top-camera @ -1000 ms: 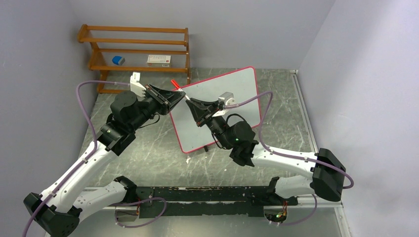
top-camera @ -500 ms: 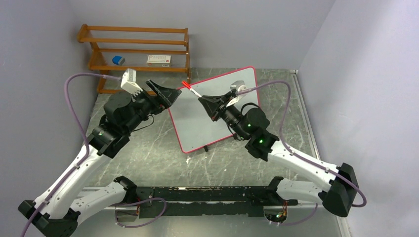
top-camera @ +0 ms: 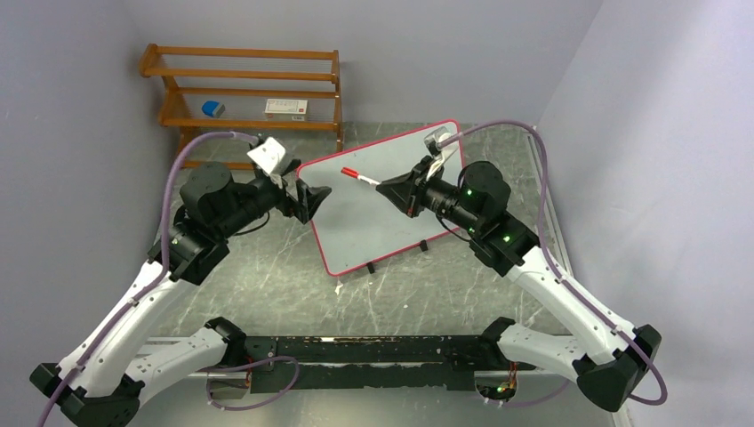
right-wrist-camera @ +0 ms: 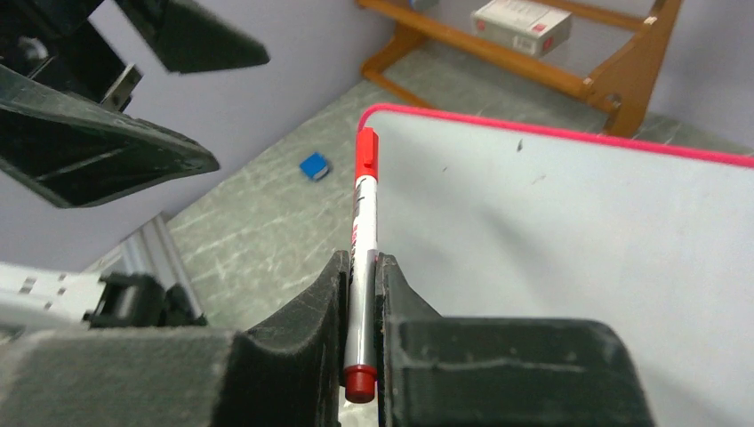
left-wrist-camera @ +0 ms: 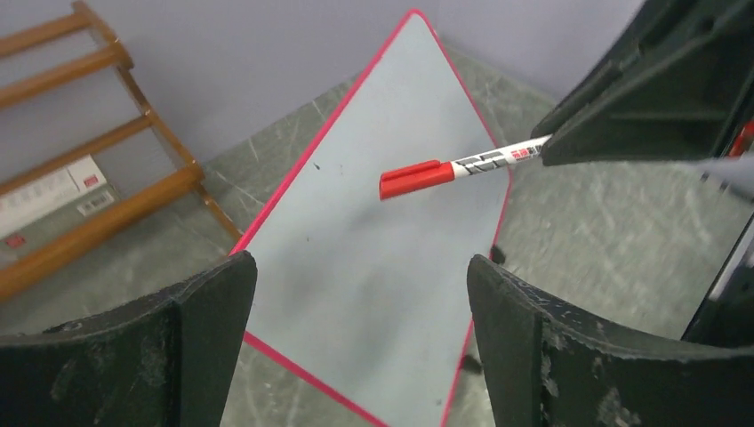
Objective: Write a sentence on the whiteboard
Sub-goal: Open the whiteboard marker at the center of the board.
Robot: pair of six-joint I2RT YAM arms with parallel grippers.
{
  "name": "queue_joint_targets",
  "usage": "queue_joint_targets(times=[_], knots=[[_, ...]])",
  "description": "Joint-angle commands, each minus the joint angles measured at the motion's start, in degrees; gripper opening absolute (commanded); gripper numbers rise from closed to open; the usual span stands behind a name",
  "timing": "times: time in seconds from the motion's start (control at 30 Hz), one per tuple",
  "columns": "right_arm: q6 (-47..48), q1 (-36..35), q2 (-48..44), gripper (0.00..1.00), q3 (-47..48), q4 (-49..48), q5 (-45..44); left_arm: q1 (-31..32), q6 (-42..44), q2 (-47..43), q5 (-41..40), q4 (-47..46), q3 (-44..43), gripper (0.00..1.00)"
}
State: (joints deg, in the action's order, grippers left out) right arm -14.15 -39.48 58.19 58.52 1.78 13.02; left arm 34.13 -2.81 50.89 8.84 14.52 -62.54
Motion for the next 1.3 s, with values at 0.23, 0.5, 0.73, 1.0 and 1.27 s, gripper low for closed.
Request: queue_joint_targets(times=[0.23,0.5,0.73,1.0,1.27], knots=[[1.87,1.08,-0.63,0.00,4.80,12.36,13.81,0.32,28.48,6.45,23.54,6.08,-2.32,0.88],[2.39,1.07,-0.15,0.00,4.21,11.55,18.49,0.32,31.37,7.94,32.61,8.01,-2.61,0.82],[4.04,1.04,-0.19,0.00,3.02,9.38,22.15,0.33,31.59,10.35,38.51,10.54,-3.56,0.58],[10.27,1.08,-0.11,0.00,0.88,7.92,25.58,0.33,31.08,13.35,43.07,17.70,-7.99,0.44],[11.64,1.01,0.25,0.00,-0.57,5.28,27.42,0.34,33.54,15.04,45.38,23.69,-9.38,0.40]])
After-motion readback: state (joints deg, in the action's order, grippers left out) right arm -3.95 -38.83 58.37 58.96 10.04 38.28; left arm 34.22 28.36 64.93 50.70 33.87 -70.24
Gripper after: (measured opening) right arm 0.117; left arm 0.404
